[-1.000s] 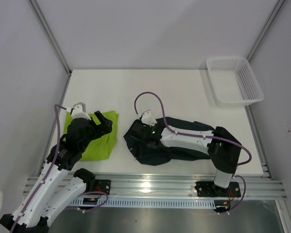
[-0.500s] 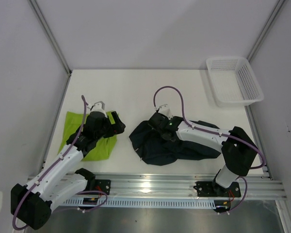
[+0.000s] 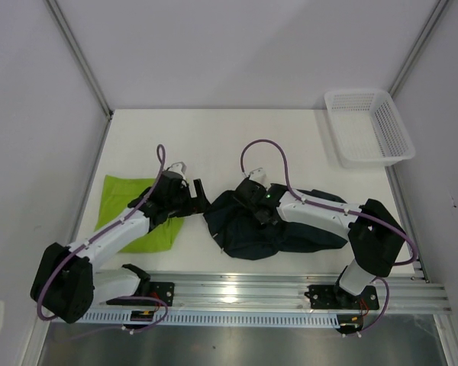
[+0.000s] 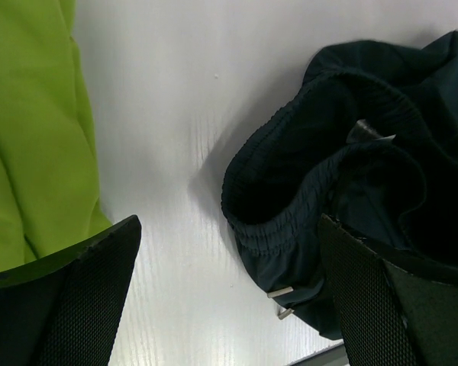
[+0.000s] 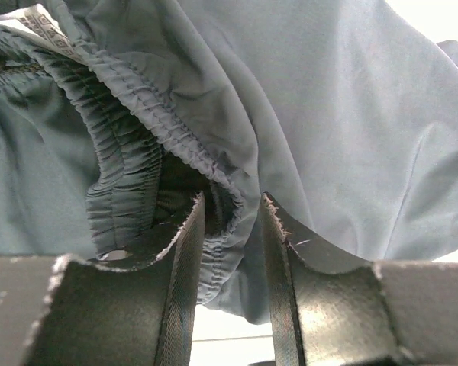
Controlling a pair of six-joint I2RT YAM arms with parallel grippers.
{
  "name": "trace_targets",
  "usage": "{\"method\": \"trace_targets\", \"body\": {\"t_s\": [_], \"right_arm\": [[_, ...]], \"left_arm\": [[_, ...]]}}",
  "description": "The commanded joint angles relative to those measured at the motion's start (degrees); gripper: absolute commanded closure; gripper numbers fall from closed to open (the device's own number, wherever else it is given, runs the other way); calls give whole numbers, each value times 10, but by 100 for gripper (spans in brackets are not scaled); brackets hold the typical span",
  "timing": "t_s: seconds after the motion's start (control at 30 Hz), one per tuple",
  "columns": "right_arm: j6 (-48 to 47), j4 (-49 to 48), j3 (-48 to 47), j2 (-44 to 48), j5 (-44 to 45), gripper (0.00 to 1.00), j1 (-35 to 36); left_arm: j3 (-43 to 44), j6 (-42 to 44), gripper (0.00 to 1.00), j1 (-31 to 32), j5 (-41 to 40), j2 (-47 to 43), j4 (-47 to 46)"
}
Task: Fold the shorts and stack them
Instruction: Flatten the shorts out
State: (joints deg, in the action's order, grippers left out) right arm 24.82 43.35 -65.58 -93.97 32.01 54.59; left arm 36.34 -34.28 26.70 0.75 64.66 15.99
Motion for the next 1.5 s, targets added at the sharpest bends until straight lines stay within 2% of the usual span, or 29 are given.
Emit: {"method": "trace_targets", "body": {"t_s": [0.0,0.2,0.33,0.47,0.57,0.8,0.83,0.93,0.97,1.13,1.2,1.27,1.37,1.47], "right_arm": [[1,18,-15,-1,2,62,0],[-3,7,-16,-2,-23,57,0],[-1,1,-17,-2,-33,57,3],[-2,0,-17,1,-41,57,4],[-5,-5,-17,8,-57,57,4],[-10,-13,-16,11,-64,57,4],[-11,-14,-15,9,-65,57,3],[-13,-15,-14,0,-62,61,3],[-13,-14,-13,-2,-61,68,2],[-9,-7,-11,0,-53,71,3],[-7,-7,-11,7,-50,81,3],[-8,-5,-10,12,-50,91,3],[-9,1,-10,17,-48,98,1],[-8,7,-10,26,-43,100,-1]], "left_arm": [[29,19,2,6,30,34,-20],[29,19,13,7,49,97,-50],[51,18,17,7,53,136,-62],[70,23,33,7,99,186,-69],[63,17,40,7,137,202,-97],[54,3,39,6,121,210,-107],[55,1,42,6,113,208,-109],[50,-4,48,5,107,184,-113],[51,-1,49,5,101,175,-106],[75,12,54,5,93,198,-79],[76,11,55,3,80,213,-76],[67,9,62,2,76,217,-85],[66,10,72,-1,82,223,-90],[72,15,85,-1,87,232,-86]]}}
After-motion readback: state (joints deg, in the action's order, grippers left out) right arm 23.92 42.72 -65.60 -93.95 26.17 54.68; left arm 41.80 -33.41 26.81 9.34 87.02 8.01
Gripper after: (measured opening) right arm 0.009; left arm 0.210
